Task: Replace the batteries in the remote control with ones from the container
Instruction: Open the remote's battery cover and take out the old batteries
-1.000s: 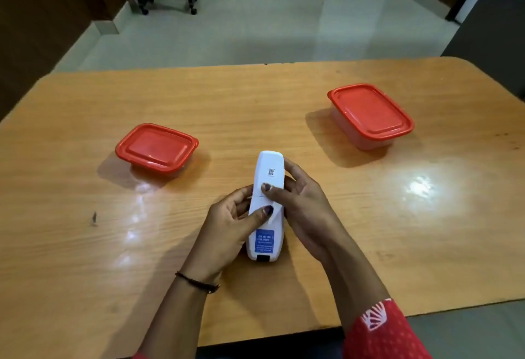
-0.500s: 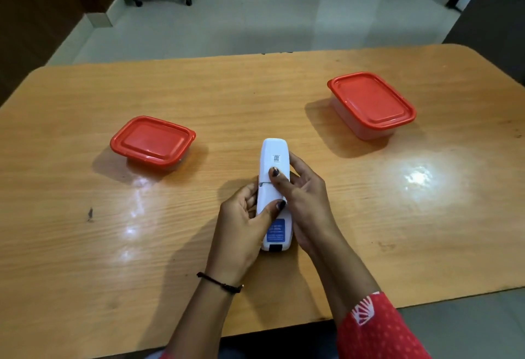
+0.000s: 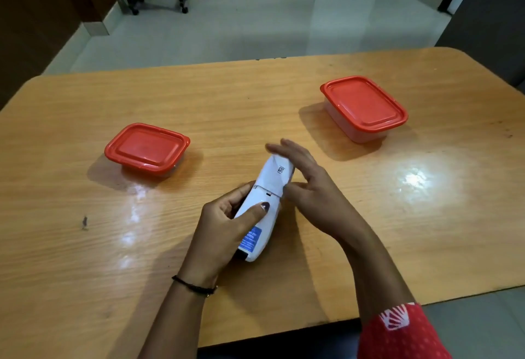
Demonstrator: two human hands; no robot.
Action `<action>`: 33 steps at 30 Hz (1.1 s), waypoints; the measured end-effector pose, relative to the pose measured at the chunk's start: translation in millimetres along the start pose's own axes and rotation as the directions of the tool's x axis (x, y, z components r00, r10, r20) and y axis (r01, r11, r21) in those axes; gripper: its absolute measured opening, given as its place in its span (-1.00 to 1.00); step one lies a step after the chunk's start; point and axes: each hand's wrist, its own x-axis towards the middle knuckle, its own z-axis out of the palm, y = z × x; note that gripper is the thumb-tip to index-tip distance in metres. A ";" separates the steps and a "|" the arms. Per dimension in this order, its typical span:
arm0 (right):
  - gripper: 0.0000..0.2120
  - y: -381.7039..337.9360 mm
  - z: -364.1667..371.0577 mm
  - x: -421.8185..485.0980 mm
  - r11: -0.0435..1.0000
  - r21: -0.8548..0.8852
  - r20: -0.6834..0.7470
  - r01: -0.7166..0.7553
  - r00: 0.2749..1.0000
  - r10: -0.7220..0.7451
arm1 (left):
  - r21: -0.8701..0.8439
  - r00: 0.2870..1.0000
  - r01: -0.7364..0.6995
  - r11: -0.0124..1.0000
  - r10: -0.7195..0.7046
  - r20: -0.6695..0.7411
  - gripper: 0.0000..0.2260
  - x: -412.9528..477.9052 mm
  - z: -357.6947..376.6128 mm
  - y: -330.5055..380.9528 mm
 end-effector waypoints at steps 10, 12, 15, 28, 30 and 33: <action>-0.52 -2.7 -3.0 -4.6 0.805 -0.569 0.022 0.167 0.982 -0.188 | 0.061 0.992 0.129 0.990 -0.130 0.004 -0.69 -6.1 -6.9 8.5; -0.54 -0.8 -4.7 -5.4 0.833 -0.531 0.048 0.154 0.987 -0.152 | 0.107 0.989 0.148 0.983 -0.149 0.000 -0.69 -5.9 -11.1 8.2; -0.55 2.6 -7.3 -5.6 0.844 -0.518 0.079 0.136 0.991 -0.111 | 0.173 0.985 0.167 0.971 -0.174 0.022 -0.69 -5.6 -16.2 8.7; -0.43 22.6 -18.9 -10.4 0.879 -0.464 -0.419 -0.112 0.902 -0.106 | -0.164 0.990 0.117 0.980 -0.128 -0.060 -0.76 1.5 -28.3 12.6; -0.46 29.4 -21.0 -12.4 0.776 -0.529 -0.516 -0.345 0.856 0.028 | -0.203 0.991 0.110 0.973 -0.123 -0.049 -0.73 2.0 -25.5 13.0; -0.46 37.0 -20.1 -16.2 0.607 -0.635 -0.511 -0.477 0.849 0.132 | -0.224 0.991 0.123 0.967 -0.130 -0.014 -0.65 2.0 -19.4 11.7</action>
